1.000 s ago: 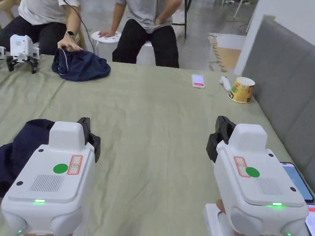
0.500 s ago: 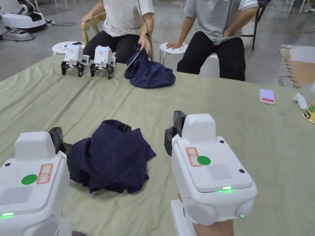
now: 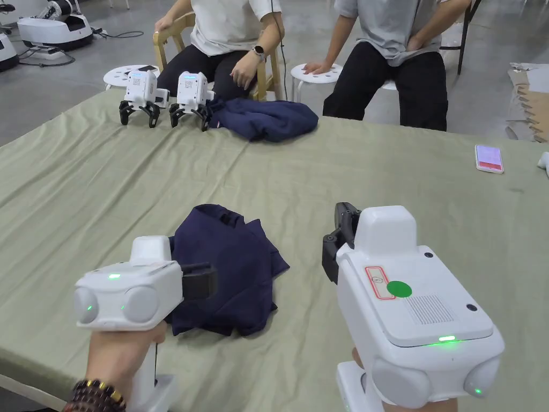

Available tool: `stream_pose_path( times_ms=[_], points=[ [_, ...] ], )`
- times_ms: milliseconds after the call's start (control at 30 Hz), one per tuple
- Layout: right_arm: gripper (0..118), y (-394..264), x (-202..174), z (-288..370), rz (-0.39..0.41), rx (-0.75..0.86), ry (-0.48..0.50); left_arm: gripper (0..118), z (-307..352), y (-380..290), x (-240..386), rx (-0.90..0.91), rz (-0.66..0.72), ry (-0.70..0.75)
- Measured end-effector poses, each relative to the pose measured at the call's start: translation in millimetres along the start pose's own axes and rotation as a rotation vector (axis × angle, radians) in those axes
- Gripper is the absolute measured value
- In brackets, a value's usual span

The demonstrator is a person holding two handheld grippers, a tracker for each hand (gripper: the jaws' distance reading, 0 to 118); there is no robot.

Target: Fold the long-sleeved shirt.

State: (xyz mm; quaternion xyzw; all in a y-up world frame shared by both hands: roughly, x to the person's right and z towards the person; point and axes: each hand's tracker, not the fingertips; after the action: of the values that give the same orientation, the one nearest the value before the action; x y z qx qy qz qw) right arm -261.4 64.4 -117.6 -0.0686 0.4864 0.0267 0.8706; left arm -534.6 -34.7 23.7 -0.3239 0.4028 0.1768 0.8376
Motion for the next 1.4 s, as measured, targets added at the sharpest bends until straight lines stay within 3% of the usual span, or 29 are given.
stream_pose_path(
  times_ms=[67, 133, 200, 233, 267, 300, 333, 533, 767, 900, 1100, 1267, 1400],
  points=[
    [0, -3, 4, -3, -0.012, -0.014, -0.016, 103, -38, 4, -7, -0.07, -0.007, 0.034],
    [0, -5, 7, -3, -0.025, -0.02, -0.021, 79, -69, 7, -18, -0.134, 0.002, 0.09],
    [0, -5, 7, -3, -0.017, -0.027, -0.024, 66, -90, 8, -25, -0.182, -0.018, 0.146],
    [0, -5, 8, -3, -0.012, -0.028, -0.027, 52, -90, 5, -28, -0.183, -0.013, 0.122],
    [0, -5, 8, -4, -0.012, -0.028, -0.027, 29, -92, 4, -31, -0.194, -0.007, 0.106],
    [0, -5, 9, -5, -0.013, -0.029, -0.026, 17, -90, 5, -31, -0.193, 0.023, 0.059],
    [0, -4, 9, -5, -0.016, -0.029, -0.025, 13, -89, 6, -31, -0.182, 0.029, 0.046],
    [0, -2, 17, -1, -0.027, -0.021, -0.024, 11, -26, 25, -10, -0.06, 0.011, -0.002],
    [0, 2, 47, 18, -0.056, 0.0, -0.097, 11, 68, 78, 47, 0.189, -0.125, -0.255],
    [0, 6, 74, 33, -0.079, 0.013, -0.156, 10, 103, 95, 114, 0.28, -0.198, -0.43],
    [0, 12, 118, 66, -0.078, 0.033, -0.288, 10, 112, 63, 252, 0.249, -0.331, -0.711],
    [0, 13, 147, 91, -0.073, 0.025, -0.386, 10, 77, -7, 354, 0.057, -0.34, -0.907],
    [0, 10, 165, 117, -0.057, -0.003, -0.449, 10, 45, -76, 417, -0.079, -0.417, -0.947]
  ],
)
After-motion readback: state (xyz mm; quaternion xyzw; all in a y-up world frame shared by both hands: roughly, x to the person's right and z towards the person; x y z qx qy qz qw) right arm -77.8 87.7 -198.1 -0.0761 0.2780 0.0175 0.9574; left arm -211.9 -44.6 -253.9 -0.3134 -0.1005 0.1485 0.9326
